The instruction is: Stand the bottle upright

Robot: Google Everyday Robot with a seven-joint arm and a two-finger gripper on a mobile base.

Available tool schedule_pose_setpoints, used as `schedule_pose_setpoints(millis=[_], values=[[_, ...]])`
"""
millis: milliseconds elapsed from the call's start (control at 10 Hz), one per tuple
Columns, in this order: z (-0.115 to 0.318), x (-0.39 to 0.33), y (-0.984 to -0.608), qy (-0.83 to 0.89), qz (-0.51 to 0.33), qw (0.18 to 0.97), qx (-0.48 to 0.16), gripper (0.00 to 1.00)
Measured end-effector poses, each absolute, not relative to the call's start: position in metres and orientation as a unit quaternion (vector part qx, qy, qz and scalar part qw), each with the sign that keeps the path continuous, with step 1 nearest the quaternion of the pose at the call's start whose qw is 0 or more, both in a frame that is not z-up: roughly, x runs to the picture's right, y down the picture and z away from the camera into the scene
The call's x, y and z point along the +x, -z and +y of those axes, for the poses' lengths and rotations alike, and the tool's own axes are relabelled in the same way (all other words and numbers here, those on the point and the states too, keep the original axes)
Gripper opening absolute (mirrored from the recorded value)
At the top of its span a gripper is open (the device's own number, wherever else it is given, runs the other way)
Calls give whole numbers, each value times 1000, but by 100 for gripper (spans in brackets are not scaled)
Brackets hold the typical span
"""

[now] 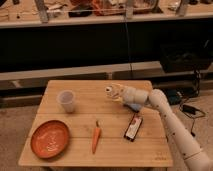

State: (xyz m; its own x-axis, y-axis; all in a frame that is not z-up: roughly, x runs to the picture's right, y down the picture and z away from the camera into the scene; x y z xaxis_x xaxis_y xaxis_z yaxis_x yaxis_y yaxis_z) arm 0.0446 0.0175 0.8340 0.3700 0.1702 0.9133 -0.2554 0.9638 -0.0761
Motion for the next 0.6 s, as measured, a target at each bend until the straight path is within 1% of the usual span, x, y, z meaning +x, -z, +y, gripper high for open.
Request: schedule_pose_setpoints(millis=[200, 400, 600], values=[[11, 52, -835, -190, -581, 791, 14, 0], [3, 54, -833, -266, -623, 735, -37, 0], [-8, 58, -826, -357, -662, 649, -118, 0]])
